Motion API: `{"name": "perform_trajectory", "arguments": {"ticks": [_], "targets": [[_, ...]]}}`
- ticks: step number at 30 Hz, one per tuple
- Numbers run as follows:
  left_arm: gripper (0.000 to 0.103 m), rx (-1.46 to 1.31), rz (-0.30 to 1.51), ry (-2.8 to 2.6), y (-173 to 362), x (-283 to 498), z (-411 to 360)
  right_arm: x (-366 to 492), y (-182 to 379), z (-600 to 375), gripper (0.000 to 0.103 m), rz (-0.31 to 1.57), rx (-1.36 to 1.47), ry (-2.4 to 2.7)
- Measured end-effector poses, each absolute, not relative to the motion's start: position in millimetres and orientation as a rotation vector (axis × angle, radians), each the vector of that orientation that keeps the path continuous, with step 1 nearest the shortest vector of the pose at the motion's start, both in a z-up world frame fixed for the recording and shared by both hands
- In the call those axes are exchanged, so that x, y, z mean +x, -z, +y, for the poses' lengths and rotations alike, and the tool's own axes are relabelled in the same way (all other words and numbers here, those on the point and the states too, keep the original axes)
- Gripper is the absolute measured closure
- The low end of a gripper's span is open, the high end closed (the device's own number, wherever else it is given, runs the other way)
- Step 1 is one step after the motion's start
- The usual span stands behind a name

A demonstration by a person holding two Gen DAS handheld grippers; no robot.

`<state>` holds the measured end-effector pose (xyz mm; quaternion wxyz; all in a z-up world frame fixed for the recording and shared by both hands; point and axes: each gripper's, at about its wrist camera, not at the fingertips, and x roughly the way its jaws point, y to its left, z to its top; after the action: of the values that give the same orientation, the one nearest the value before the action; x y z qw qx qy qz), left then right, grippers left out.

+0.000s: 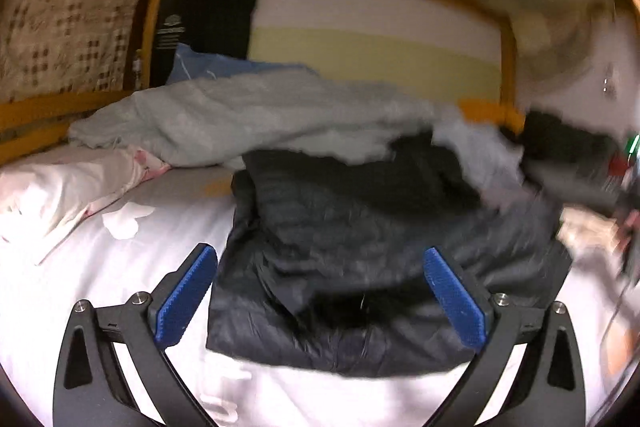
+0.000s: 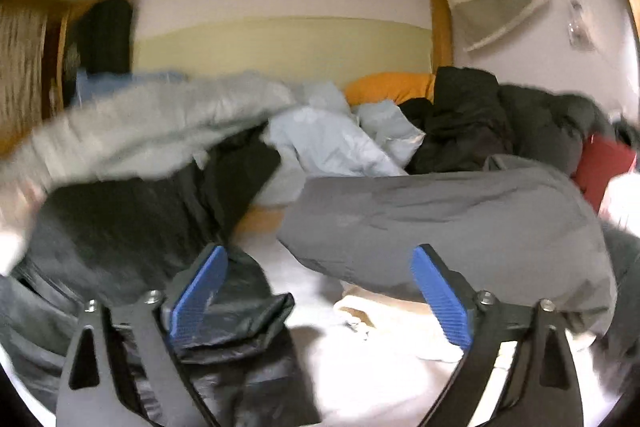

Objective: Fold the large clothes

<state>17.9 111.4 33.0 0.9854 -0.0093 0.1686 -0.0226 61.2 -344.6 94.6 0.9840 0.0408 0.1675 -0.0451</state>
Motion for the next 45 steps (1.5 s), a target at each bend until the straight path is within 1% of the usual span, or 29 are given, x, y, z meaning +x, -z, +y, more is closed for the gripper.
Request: {"name": "perform_trajectory", "arguments": {"ticks": [4,7,9,10,11,12,13,14,15,16,18,20,22,24,25,26,27,28,33,34,35,37,39,40,41,42,43,44,45], "targets": [[0.0,0.047,0.492,0.026,-10,59,97,52,-80,-358,0.0,0.419,0.131,-0.011],[0.001,0.045,0.543,-0.032,1,84,98,68,-46,-359,0.0,0.613,0.113,-0.207],[0.003,-0.012,0.553,-0.049,4,92,99,86,-17,-356,0.001,0.727,0.073,-0.255],[0.006,-0.023,0.553,-0.034,5,95,98,93,-5,-354,0.001,0.762,0.053,-0.233],[0.019,-0.011,0.555,-0.047,7,96,96,100,9,-352,0.003,0.792,0.032,-0.212],[0.035,0.007,0.56,-0.076,9,97,97,104,14,-352,0.011,0.794,0.031,-0.211],[0.085,0.012,0.57,-0.107,11,100,98,108,17,-352,0.024,0.789,0.04,-0.213],[0.101,-0.016,0.583,-0.121,12,102,104,111,15,-353,0.037,0.768,0.063,-0.221],[0.102,-0.055,0.563,-0.145,12,99,114,112,11,-353,0.074,0.748,0.077,-0.223],[0.102,-0.109,0.51,-0.207,7,89,127,111,6,-353,0.095,0.716,0.077,-0.196],[0.103,-0.181,0.426,-0.297,-4,68,150,104,-12,-350,0.098,0.618,0.034,-0.088],[0.103,-0.241,0.398,-0.307,-12,57,175,97,-30,-345,0.098,0.567,0.036,-0.068],[0.103,-0.302,0.422,-0.214,-13,58,193,95,-38,-345,0.098,0.537,0.055,-0.086],[0.1,-0.351,0.437,-0.102,-11,64,199,102,-38,-343,0.098,0.555,0.04,-0.073],[0.083,-0.339,0.449,-0.084,-10,67,196,105,-34,-343,0.098,0.579,0.03,-0.058],[0.053,-0.314,0.459,-0.061,-8,71,191,110,-27,-344,0.098,0.615,0.029,-0.037],[0.039,-0.282,0.468,-0.044,-6,74,184,114,-21,-346,0.098,0.641,0.033,-0.027],[0.029,-0.242,0.478,-0.028,-4,77,175,116,-17,-346,0.098,0.658,0.037,-0.023],[0.028,-0.115,0.56,0.112,4,94,137,114,0,-354,0.097,0.704,0.047,-0.024],[0.027,-0.085,0.576,0.129,5,96,126,114,0,-354,0.097,0.704,0.051,-0.025],[0.023,-0.025,0.6,0.099,11,103,116,114,0,-354,0.096,0.702,0.05,-0.026],[0.023,0.074,0.658,0.0,26,114,101,113,1,-355,0.096,0.705,0.045,-0.027],[0.048,0.083,0.697,-0.001,33,123,97,112,2,-354,0.093,0.711,0.039,-0.033],[0.076,0.085,0.682,0.045,31,120,94,116,2,-352,0.089,0.712,0.036,-0.038],[0.091,0.105,0.661,0.069,29,116,90,117,2,-350,0.087,0.712,0.029,-0.042],[0.092,0.142,0.658,0.05,29,112,86,117,2,-349,0.081,0.71,0.026,-0.048],[0.096,0.18,0.659,0.013,30,110,79,117,2,-348,0.074,0.706,0.024,-0.056],[0.097,0.204,0.645,-0.022,30,108,76,116,0,-347,0.071,0.694,0.022,-0.064],[0.098,0.209,0.625,-0.048,27,103,77,114,-1,-346,0.062,0.683,0.02,-0.063]]}}
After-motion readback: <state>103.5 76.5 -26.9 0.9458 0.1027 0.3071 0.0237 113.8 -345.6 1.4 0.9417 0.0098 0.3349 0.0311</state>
